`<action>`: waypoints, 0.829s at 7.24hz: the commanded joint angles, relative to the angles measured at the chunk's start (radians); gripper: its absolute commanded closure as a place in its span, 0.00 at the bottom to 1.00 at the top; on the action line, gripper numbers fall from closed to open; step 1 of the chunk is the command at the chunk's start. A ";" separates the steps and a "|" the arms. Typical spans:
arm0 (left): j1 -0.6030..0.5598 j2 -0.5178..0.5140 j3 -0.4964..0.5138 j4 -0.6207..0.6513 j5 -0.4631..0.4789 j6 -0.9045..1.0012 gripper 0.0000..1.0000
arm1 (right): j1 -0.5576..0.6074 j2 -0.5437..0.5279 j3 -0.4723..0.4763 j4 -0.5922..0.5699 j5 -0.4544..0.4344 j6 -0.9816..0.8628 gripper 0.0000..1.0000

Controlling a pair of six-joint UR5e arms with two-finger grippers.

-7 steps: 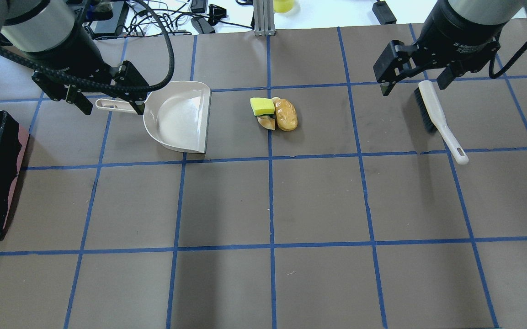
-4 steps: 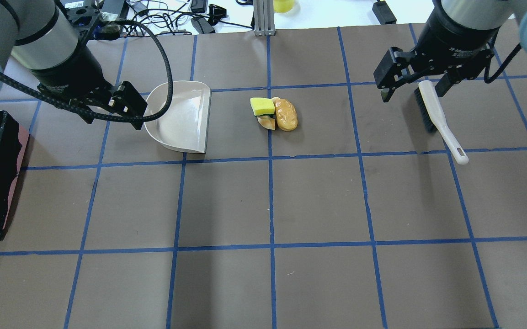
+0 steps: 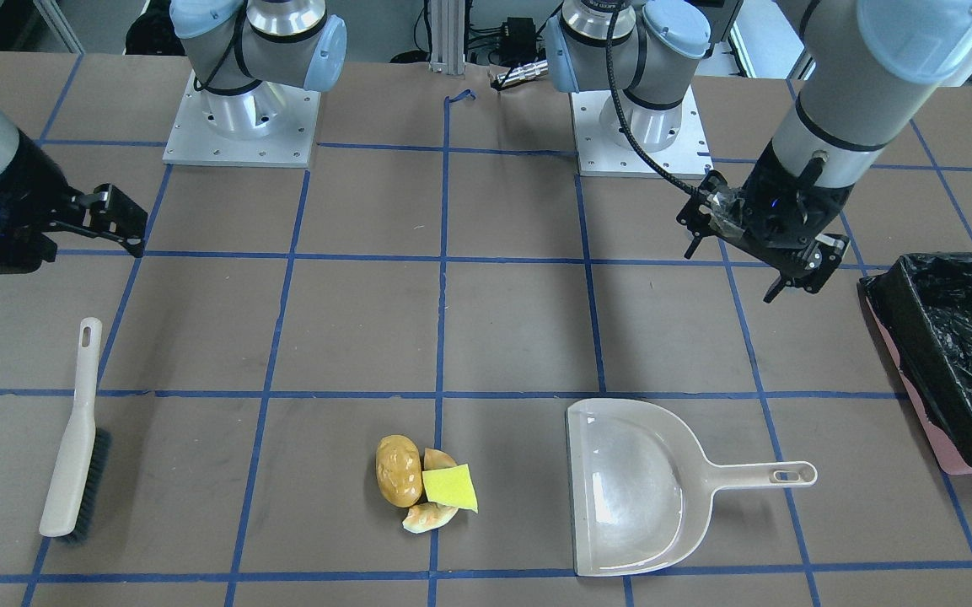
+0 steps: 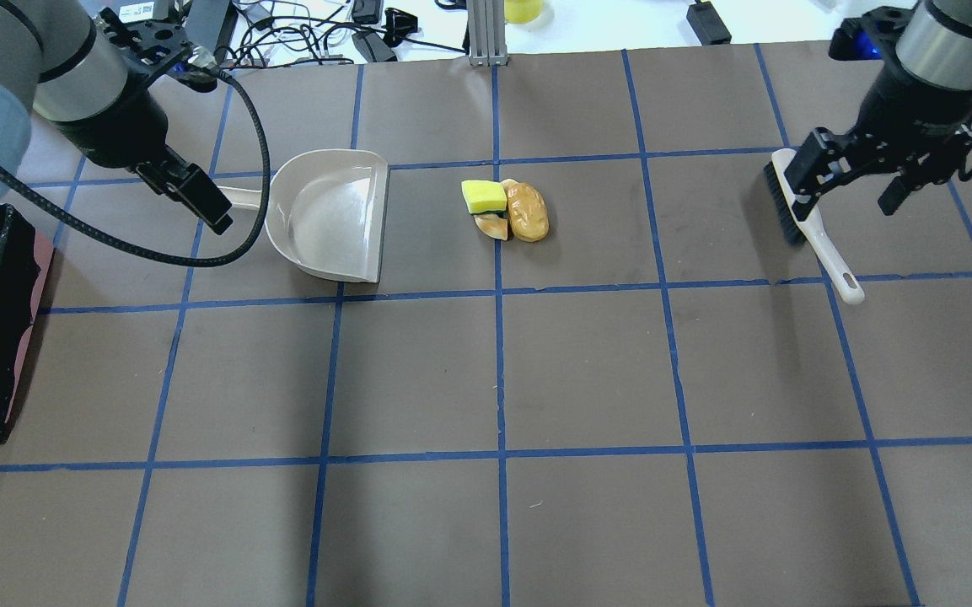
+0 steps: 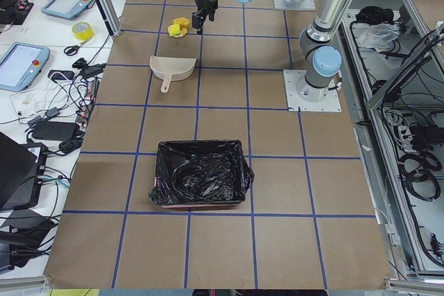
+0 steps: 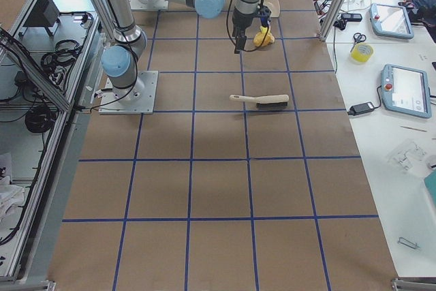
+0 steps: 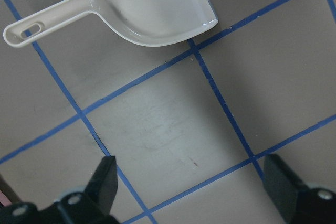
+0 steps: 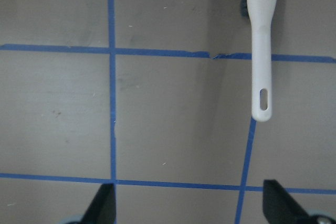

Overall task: Sweep and dump trash into bin
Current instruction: 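Grasp the dustpan handle with the left gripper while the right grasps the brush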

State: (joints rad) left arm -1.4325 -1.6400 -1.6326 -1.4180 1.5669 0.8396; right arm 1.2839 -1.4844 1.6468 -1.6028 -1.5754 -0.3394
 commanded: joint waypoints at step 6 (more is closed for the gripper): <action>0.089 -0.340 0.161 0.206 0.045 1.032 0.10 | -0.098 0.257 0.207 -0.482 -0.054 -0.168 0.07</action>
State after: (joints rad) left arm -1.3440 -1.9205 -1.5191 -1.2209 1.5815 1.7247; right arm 1.1861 -1.2359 1.8215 -2.0544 -1.6103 -0.4826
